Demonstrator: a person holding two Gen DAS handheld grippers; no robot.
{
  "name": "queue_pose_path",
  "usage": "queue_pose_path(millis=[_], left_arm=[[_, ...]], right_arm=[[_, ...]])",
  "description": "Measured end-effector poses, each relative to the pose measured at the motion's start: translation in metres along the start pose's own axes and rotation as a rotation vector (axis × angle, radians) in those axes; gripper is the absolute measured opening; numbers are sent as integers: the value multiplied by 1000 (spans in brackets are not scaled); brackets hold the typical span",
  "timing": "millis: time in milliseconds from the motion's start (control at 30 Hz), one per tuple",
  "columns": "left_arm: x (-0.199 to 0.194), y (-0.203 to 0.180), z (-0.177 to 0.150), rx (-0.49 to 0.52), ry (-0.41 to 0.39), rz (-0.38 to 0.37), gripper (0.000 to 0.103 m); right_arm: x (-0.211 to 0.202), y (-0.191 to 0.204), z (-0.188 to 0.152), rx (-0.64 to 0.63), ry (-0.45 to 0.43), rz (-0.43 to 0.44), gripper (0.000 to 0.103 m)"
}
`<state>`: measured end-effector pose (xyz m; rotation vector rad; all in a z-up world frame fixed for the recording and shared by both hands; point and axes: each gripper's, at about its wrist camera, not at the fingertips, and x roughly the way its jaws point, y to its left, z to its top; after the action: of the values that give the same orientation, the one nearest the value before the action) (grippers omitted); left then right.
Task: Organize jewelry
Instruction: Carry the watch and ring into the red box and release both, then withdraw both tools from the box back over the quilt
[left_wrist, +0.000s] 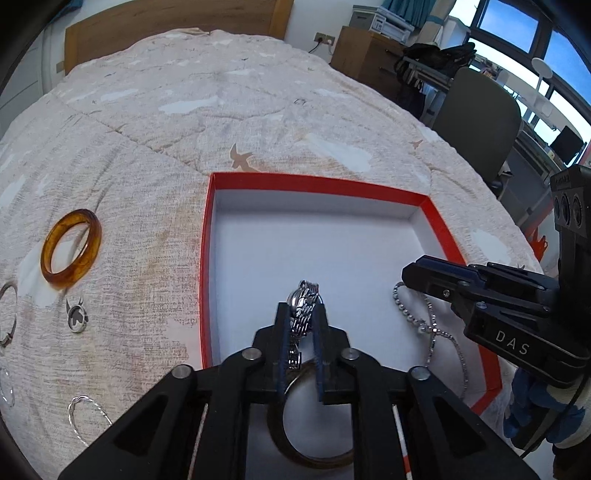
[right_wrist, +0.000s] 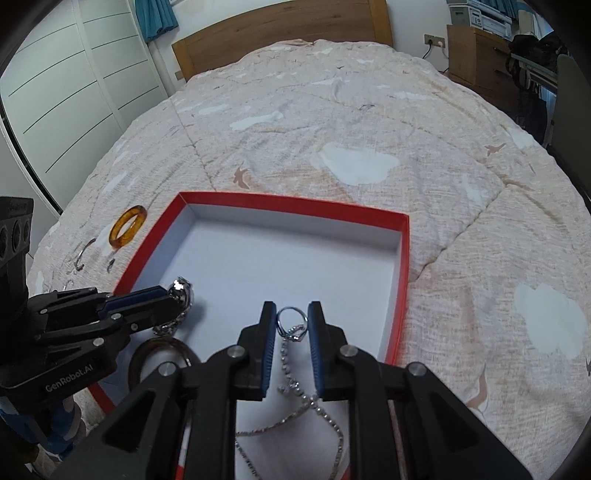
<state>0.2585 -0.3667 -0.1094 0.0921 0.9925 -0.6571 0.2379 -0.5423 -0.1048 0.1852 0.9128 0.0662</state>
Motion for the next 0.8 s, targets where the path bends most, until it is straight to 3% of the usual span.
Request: queue_pose_path(millis=[433,500,567,667,800], left_arm=[[4,3,2,7,2,23,10],[2,3,3,4,2,16,16],[-3,2,2,7,-3,5,29],[-16,-1,1,22,-22,8,39],[-40,-6,2,27,-56,-3,41]], right_arm=[[16,-2,2,-22,27,-41,18],[13,-2,2,-15,31,-50,21],[6,-4,2,7,25,-49,34],[-11,-4,4,20,-2,-57,35],[-42,-6,3,44,-39,-81,35]])
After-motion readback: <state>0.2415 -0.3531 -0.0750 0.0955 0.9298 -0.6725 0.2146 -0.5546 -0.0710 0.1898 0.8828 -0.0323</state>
